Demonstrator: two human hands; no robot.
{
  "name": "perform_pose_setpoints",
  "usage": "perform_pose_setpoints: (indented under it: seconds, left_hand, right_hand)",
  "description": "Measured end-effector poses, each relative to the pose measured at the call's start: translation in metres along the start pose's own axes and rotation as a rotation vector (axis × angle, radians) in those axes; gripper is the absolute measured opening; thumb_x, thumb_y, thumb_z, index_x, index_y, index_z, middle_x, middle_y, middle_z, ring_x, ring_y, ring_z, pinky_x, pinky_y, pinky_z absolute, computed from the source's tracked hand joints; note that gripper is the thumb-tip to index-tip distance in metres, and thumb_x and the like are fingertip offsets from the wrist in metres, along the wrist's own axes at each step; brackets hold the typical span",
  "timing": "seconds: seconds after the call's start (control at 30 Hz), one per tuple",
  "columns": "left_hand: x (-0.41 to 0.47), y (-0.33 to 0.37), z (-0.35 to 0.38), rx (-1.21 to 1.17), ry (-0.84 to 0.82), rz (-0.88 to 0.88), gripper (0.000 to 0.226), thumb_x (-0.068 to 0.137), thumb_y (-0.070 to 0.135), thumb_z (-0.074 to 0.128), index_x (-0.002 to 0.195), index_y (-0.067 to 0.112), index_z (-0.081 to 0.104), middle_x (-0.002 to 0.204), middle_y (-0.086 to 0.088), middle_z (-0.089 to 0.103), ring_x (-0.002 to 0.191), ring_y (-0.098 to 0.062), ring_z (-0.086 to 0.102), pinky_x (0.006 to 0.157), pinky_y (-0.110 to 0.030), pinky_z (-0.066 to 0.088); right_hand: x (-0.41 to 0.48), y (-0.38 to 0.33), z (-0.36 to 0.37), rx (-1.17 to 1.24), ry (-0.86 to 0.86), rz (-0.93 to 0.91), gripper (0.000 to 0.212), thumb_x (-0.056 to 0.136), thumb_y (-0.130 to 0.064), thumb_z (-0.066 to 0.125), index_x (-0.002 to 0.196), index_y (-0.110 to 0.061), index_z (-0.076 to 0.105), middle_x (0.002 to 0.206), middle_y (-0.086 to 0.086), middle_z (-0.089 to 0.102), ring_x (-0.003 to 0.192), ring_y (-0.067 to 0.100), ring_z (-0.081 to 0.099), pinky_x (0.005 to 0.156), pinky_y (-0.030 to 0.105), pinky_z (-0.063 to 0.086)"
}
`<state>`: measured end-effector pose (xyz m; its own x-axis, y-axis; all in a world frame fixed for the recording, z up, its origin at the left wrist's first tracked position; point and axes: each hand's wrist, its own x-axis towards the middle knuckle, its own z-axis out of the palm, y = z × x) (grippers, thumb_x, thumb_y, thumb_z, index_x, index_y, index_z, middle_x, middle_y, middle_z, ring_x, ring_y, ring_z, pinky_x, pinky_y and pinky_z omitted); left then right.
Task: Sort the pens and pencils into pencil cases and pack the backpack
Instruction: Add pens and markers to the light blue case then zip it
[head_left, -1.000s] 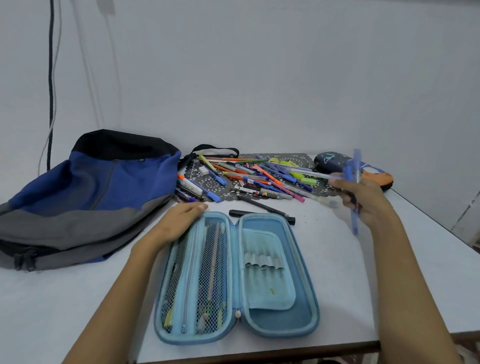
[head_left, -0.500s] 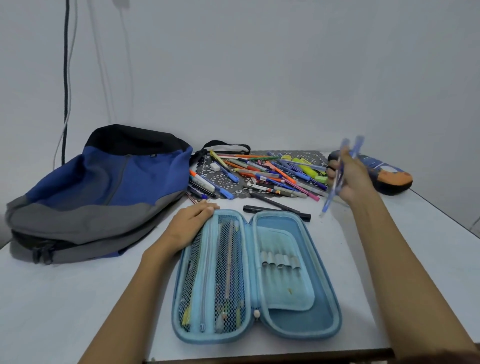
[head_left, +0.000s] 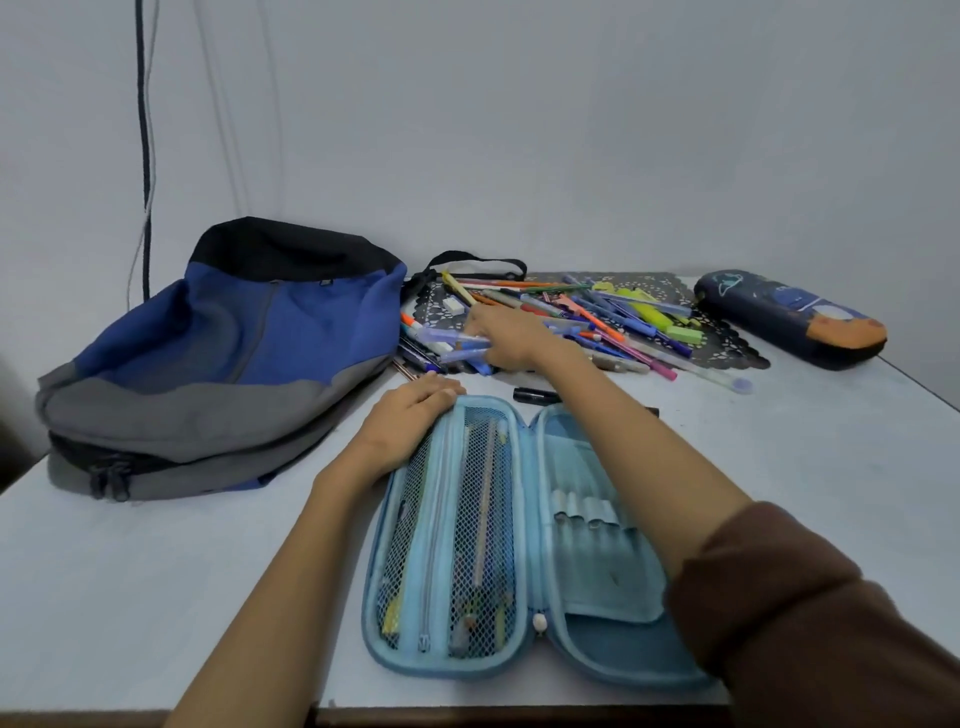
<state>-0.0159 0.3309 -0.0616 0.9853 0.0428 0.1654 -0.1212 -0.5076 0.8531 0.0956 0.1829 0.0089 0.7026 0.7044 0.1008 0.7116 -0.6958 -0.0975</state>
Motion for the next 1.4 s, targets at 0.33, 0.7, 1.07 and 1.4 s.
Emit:
perform_pose_setpoints:
  seconds: [0.33,0.7,1.07,1.4]
  left_hand:
    - [0.002,0.001,0.000,0.038,0.000,0.014,0.045,0.078,0.042,0.047,0.110,0.020,0.071,0.120,0.009,0.063,0.124,-0.011,0.050,0.109,-0.026,0.031]
    - [0.001,0.002,0.000,0.074,-0.008,0.027,0.048,0.080,0.043,0.044,0.112,0.019,0.070,0.126,0.005,0.062,0.124,-0.013,0.051,0.113,-0.034,0.032]
    - [-0.004,0.008,-0.001,0.083,-0.014,0.027,0.049,0.081,0.043,0.042,0.112,0.019,0.070,0.122,0.009,0.060,0.120,-0.011,0.052,0.110,-0.031,0.034]
    - [-0.005,0.009,-0.002,0.099,-0.035,0.024,0.050,0.081,0.044,0.041,0.115,0.019,0.069,0.127,0.007,0.060,0.122,-0.007,0.048,0.107,-0.025,0.031]
  right_hand:
    - [0.014,0.018,-0.007,0.604,0.290,-0.008,0.025,0.094,-0.012,0.056,0.119,-0.008,0.056,0.108,-0.005,0.058,0.086,0.008,0.056,0.070,0.019,0.048]
    - [0.042,0.033,-0.009,0.551,0.276,0.408,0.026,0.087,-0.026,0.068,0.089,-0.008,0.049,0.070,0.001,0.047,0.062,0.019,0.047,0.050,0.026,0.034]
    - [0.038,0.020,0.025,0.103,0.327,0.660,0.009,0.094,-0.015,0.060,0.102,-0.011,0.057,0.107,0.009,0.065,0.089,0.025,0.060,0.066,0.032,0.037]
    - [0.023,0.034,0.008,0.105,0.206,0.528,0.022,0.091,-0.015,0.059,0.076,-0.011,0.042,0.072,0.005,0.045,0.074,0.026,0.047,0.060,0.033,0.034]
